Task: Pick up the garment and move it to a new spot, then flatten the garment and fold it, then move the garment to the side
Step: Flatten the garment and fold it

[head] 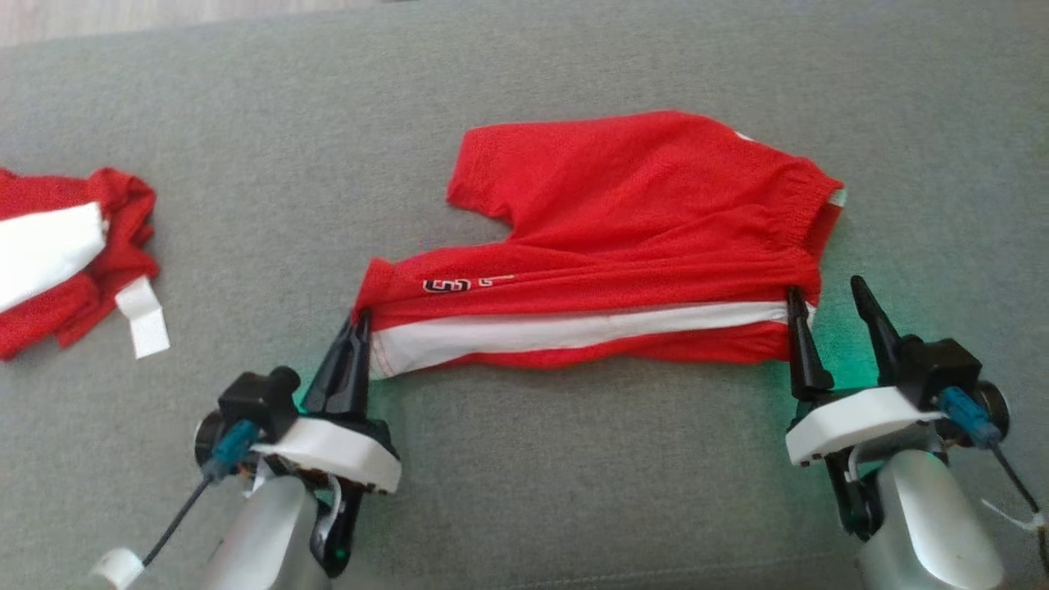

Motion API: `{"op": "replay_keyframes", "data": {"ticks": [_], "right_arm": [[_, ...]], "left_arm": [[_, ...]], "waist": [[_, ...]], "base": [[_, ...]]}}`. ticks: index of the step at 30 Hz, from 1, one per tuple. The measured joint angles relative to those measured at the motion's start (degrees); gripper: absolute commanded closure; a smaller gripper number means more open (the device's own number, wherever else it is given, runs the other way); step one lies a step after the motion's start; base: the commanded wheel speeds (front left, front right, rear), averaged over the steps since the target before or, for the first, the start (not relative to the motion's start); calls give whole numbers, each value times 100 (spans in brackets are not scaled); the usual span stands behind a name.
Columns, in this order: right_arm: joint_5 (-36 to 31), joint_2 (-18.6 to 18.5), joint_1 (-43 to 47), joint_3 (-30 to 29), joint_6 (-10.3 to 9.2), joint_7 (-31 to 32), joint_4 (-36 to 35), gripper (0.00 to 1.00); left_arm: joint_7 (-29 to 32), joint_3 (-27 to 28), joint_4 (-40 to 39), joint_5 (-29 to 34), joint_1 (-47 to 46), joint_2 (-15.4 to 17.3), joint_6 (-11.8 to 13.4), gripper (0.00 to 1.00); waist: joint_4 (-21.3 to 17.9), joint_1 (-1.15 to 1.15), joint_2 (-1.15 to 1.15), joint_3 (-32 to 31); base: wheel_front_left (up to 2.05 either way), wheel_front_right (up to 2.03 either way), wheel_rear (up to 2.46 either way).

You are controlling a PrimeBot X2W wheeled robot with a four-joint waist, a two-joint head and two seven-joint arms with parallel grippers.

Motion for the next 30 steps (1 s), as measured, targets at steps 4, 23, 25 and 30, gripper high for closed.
{"op": "replay_keyframes", "data": {"ticks": [4, 23, 25, 30], "right_arm": [[76, 3, 8, 57, 0, 0, -90, 0], [464, 0, 810, 567, 0, 0, -445, 0], [465, 0, 905, 573, 0, 0, -441, 0], [515, 0, 1043, 578, 0, 0, -438, 0]], "left_arm": [[0, 316, 242, 249, -79, -111, 82, 0], [0, 1225, -869, 1180, 1720, -222, 465, 0], [0, 1224, -977, 1193, 1889, -223, 504, 0], [0, 1226, -1146, 1215, 2178, -223, 606, 0]], "waist": [[-88, 0, 0, -107], [229, -2, 0, -1254], [262, -2, 0, -1352], [331, -1, 0, -1519]], "base": [[0, 0, 0], [0, 0, 0], [0, 0, 0], [0, 0, 0]]}}
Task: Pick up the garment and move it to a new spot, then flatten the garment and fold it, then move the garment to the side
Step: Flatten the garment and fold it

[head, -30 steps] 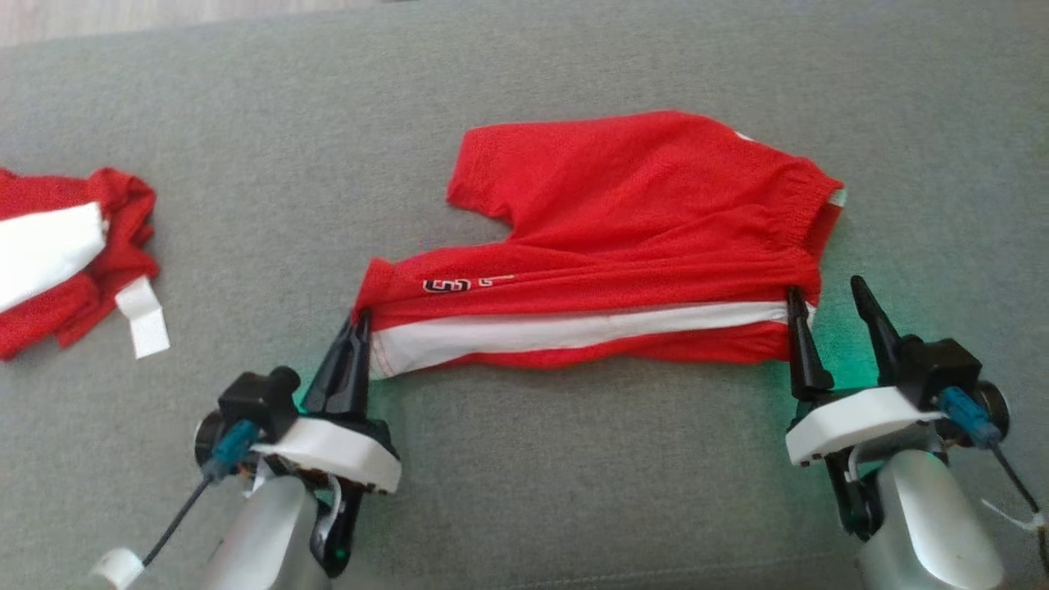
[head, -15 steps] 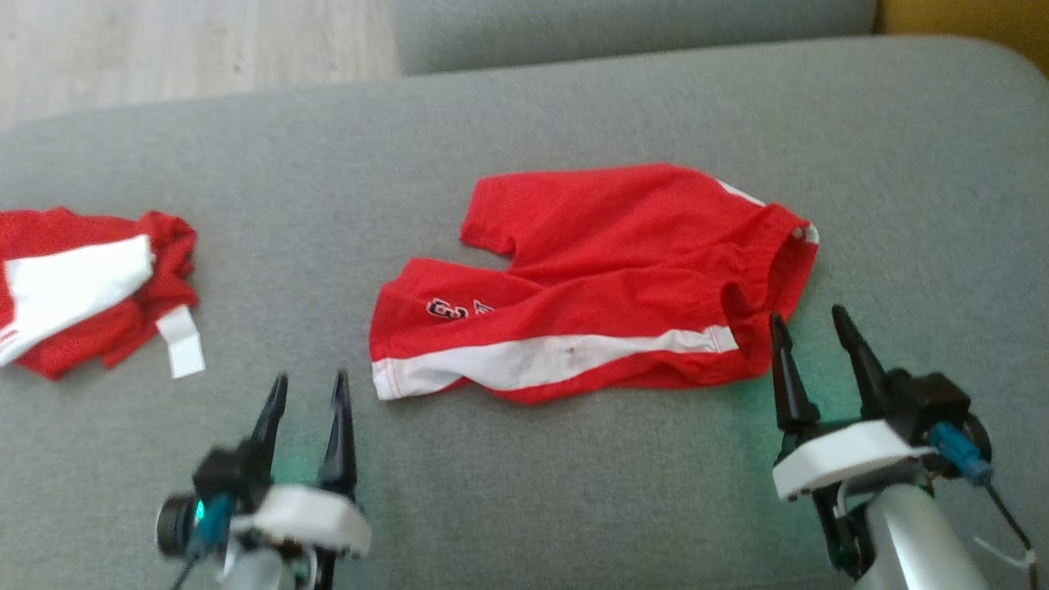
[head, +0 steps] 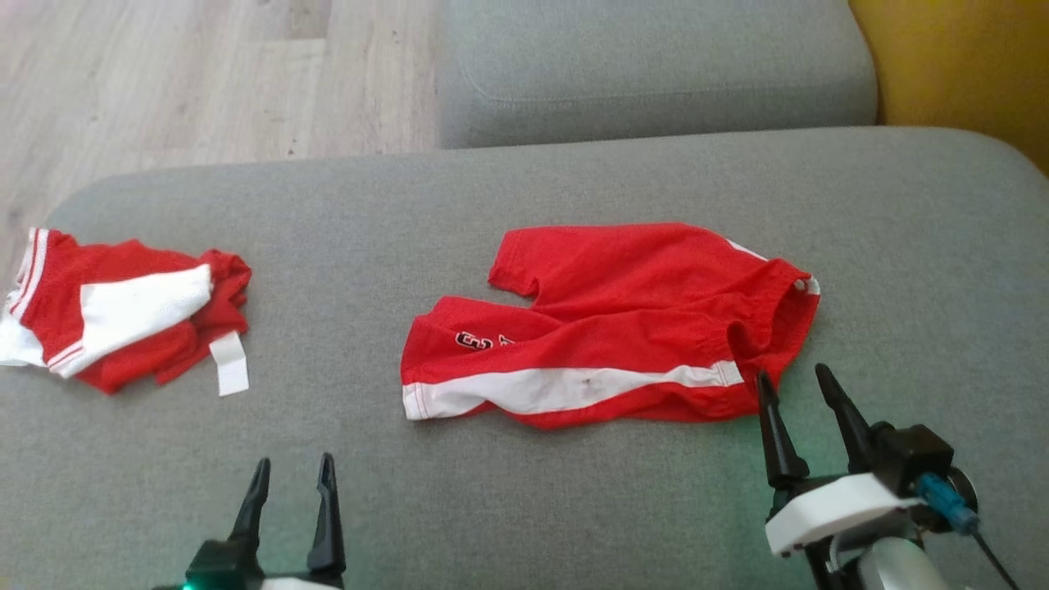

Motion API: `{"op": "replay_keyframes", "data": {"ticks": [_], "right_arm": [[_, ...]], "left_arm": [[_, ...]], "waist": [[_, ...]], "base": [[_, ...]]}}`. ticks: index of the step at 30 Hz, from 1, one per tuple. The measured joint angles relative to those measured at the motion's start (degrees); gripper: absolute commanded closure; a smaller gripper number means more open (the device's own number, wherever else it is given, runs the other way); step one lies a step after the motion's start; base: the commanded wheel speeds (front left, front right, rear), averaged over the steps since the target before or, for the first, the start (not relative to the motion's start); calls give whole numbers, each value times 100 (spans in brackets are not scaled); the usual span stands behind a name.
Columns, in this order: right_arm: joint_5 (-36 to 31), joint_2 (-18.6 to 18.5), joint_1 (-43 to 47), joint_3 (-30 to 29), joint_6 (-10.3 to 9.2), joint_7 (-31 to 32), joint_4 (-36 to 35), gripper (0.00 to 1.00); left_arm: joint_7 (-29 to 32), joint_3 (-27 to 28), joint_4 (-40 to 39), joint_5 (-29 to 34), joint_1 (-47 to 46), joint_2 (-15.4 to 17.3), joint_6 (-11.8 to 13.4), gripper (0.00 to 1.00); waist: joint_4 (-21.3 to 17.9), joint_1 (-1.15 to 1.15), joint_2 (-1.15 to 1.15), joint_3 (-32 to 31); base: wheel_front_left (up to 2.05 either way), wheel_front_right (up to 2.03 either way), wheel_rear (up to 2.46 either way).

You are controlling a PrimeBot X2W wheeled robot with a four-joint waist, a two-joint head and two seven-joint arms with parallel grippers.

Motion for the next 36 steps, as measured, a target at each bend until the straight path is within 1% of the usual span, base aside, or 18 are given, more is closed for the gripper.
{"op": "replay_keyframes", "data": {"ticks": [7, 11, 16, 18, 23, 28, 32, 36], "right_arm": [[34, 0, 38, 1, 0, 0, 36, 0], [33, 0, 27, 13, 0, 0, 68, 0], [30, 1, -1, 33, 0, 0, 102, 0], [-10, 1, -47, 33, 0, 0, 102, 0], [-64, 2, -343, 36, 0, 0, 88, 0], [-71, 0, -472, 24, 0, 0, 32, 0], [-113, 1, -477, 26, 0, 0, 21, 0], [-113, 0, -550, 33, 0, 0, 7, 0]], "left_arm": [[0, -10, -66, -4, 102, 2, 20, 0], [0, -105, -45, -129, 96, 2, -127, 0], [0, -387, 267, -668, -137, 4, -466, 0], [0, -532, 405, -849, -386, 3, -542, 0], [0, -826, 780, -1272, -1134, 0, -594, 0], [0, -1370, 1146, -1940, -1508, 19, -595, 0], [0, -1691, 1388, -2371, -1702, 164, -636, 0], [0, -1703, 1485, -2599, -1872, 294, -636, 0]], "waist": [[74, 0, 0, -23], [80, 1, 0, 59], [18, 1, 0, 255], [-17, 1, 0, 384], [-152, 2, 0, 722], [-333, 3, 0, 1003], [-450, 2, 0, 1162], [-525, 1, 0, 1254]], "base": [[0, 0, 0], [0, 0, 0], [0, 0, 0], [0, 0, 0], [0, 0, 0], [0, 0, 0], [0, 0, 0], [0, 0, 0]]}}
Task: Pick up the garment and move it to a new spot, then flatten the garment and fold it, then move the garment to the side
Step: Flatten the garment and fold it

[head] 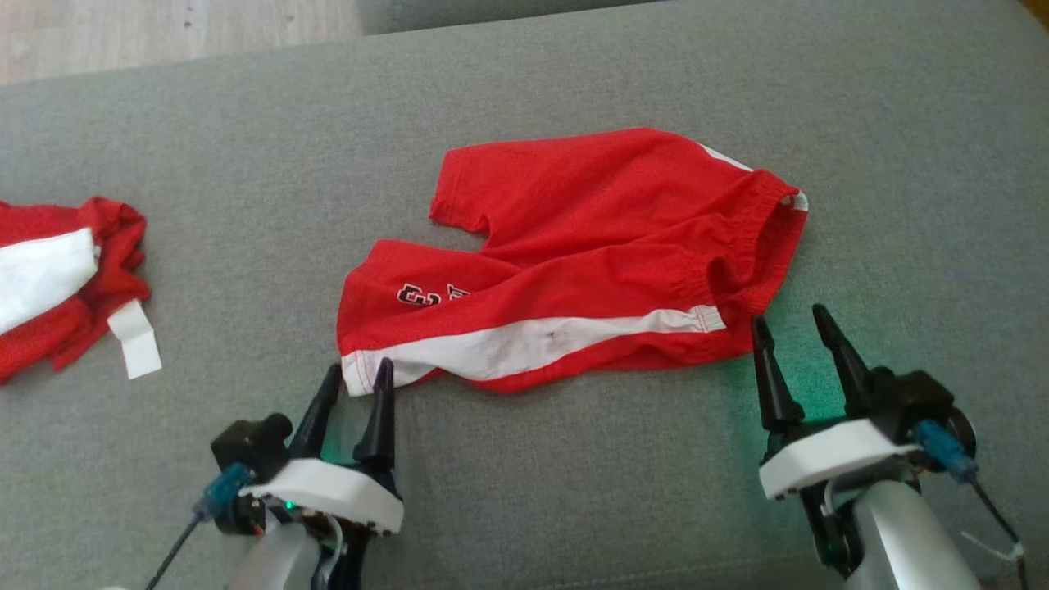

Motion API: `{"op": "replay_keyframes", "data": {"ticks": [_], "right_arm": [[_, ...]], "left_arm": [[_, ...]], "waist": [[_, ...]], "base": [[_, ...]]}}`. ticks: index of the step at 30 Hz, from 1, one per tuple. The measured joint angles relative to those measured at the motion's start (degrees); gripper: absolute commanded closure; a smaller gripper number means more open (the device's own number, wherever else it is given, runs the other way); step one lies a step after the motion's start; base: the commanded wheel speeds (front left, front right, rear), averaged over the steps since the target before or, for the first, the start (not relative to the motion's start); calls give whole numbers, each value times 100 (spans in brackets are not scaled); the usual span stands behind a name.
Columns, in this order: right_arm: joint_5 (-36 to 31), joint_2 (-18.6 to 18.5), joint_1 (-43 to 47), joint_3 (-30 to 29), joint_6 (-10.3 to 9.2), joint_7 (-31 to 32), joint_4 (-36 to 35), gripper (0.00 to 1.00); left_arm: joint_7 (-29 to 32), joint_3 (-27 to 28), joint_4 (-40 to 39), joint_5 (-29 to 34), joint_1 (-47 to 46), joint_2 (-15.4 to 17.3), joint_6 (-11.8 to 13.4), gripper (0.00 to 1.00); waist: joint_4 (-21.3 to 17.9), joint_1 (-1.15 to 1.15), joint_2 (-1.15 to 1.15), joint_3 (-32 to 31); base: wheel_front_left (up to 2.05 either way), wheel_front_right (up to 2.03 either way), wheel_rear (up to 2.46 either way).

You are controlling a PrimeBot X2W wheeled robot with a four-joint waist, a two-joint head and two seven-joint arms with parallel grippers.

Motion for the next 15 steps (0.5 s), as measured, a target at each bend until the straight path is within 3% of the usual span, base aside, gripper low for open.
{"op": "replay_keyframes", "data": {"ticks": [5, 15], "right_arm": [[1, 0, -76, -1, 0, 0, -46, 0], [4, 0, -90, 33, 0, 0, -47, 0]], "left_arm": [[-1, -70, 85, -167, -107, 29, 0, 0], [-8, -936, 40, -746, -311, 371, 3, 0]], "waist": [[-37, 0, 0, 48], [-72, 0, 0, 118]], "base": [[0, 0, 0], [0, 0, 0]]}}
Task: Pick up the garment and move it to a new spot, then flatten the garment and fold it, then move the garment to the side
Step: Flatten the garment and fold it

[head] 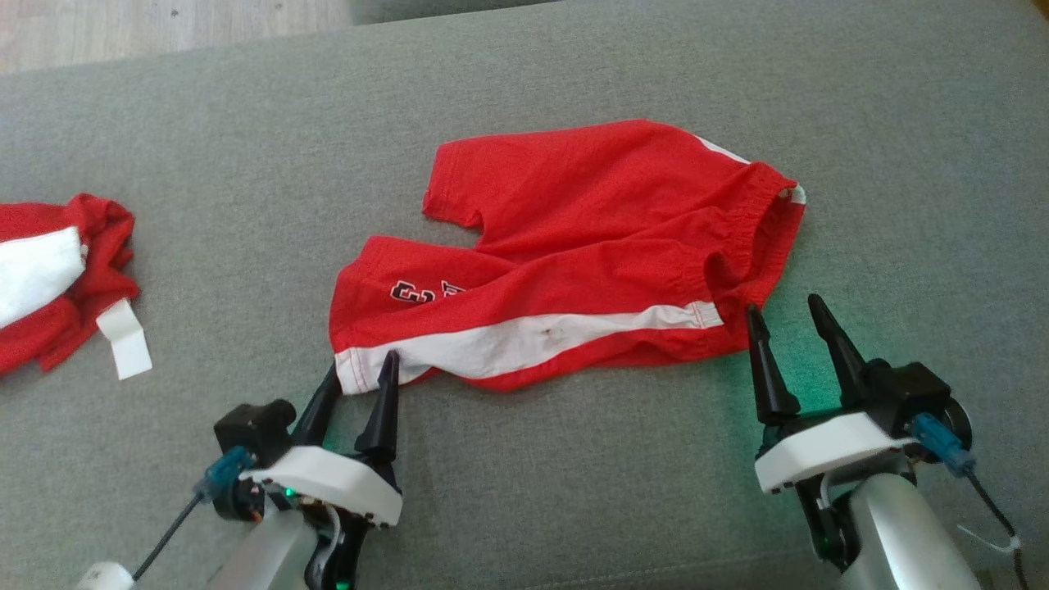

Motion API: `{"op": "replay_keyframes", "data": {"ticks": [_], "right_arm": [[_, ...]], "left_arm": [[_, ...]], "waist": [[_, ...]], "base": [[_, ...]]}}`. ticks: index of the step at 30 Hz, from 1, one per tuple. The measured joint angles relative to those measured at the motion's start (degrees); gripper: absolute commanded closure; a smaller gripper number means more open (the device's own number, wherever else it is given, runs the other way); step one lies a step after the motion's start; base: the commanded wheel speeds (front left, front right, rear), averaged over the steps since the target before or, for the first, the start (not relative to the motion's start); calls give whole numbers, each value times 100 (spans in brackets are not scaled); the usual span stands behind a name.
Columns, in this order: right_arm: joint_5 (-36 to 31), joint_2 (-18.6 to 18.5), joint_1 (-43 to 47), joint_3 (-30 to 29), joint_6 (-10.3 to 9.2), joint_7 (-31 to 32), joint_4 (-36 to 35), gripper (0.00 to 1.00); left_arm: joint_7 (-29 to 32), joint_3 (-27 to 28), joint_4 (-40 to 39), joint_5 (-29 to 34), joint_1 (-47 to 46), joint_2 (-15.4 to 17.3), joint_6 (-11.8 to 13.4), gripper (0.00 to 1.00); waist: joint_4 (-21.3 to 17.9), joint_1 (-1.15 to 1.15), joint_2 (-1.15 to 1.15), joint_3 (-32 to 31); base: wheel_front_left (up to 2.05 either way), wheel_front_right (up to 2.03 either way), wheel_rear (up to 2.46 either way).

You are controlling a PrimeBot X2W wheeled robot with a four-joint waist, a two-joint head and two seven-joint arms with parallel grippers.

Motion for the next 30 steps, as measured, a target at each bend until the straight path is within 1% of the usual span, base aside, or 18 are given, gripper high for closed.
{"op": "replay_keyframes", "data": {"ticks": [3, 9, 10, 11, 12, 14, 21, 26, 30], "right_arm": [[8, 0, -55, 69, 0, 0, 2, 0], [15, 0, -54, 120, 0, 0, 13, 0], [16, 0, -54, 138, 0, 0, 16, 0], [29, 0, -54, 163, 0, 0, 21, 0], [62, 0, -54, 197, 0, 0, 21, 0], [101, 0, -55, 287, 0, 0, 24, 0], [515, -3, -102, 690, 0, 0, 287, 0], [884, -8, -356, 1033, 0, 0, 622, 0], [1029, -21, -526, 1161, 0, 0, 736, 0]], "left_arm": [[0, -165, -101, -198, -55, 94, 0, 0], [1, -372, -224, -257, -58, 164, 0, 0], [1, -401, -233, -258, -61, 171, 0, 3], [1, -407, -237, -271, -62, 171, 0, 23], [2, -407, -237, -275, -63, 174, 0, 52], [5, -400, -224, -268, -67, 176, 0, 100], [5, -366, -198, -164, -75, 163, -2, 100], [5, -327, -250, -88, -76, 143, -2, 100], [5, -321, -286, -60, -76, 137, -2, 100]], "waist": [[-22, 0, 0, 16], [-37, 0, 0, 17], [-38, 0, 0, 15], [-37, 0, 0, 13], [-35, 0, 0, 12], [-34, 0, 0, 11], [-18, 0, 0, 21], [26, 0, 0, 65], [46, 0, 0, 87]], "base": [[0, 0, 0], [0, 0, 0], [0, 0, 0], [0, 0, 0], [0, 0, 0], [0, 0, 0], [0, 0, 0], [0, 0, 0], [0, 0, 0]]}}
